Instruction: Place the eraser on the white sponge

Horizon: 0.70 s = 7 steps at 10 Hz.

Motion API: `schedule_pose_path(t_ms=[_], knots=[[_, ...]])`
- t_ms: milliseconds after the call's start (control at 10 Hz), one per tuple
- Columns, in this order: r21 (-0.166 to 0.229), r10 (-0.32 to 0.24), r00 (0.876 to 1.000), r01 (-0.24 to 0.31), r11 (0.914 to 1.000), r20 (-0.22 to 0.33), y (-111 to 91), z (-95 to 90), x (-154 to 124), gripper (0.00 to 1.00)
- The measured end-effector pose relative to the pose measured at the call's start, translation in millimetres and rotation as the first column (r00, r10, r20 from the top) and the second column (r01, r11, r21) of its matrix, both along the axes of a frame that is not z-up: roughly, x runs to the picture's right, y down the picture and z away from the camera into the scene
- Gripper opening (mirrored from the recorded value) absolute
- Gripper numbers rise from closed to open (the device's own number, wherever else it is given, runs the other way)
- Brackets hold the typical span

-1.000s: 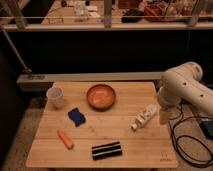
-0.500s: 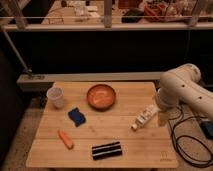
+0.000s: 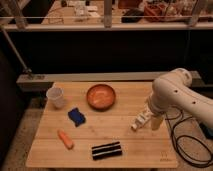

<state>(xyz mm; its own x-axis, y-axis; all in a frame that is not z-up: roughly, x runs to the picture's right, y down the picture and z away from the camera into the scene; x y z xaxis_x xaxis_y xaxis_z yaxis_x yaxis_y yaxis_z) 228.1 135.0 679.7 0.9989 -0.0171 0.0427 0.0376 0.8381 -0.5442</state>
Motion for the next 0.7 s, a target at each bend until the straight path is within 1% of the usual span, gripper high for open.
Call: schedule_pose_path(t_ms=[100,400,600,700], knots=[[-0.002,-0.008,1.0,0.008,1.0,0.009,3.0,0.2,-5.4,0.8],[-0.013,-0.02,0.999,0.02,0.9997,0.051,15.8,2.8,-36.3,0.8],[-0.018,-0.026,0.997,0.027,0.9995,0.078,27.4,4.6,-43.4,0.8],[-0.019,-0.035,0.995,0.037,0.9991,0.096,32.4,6.1,-52.1,0.8]])
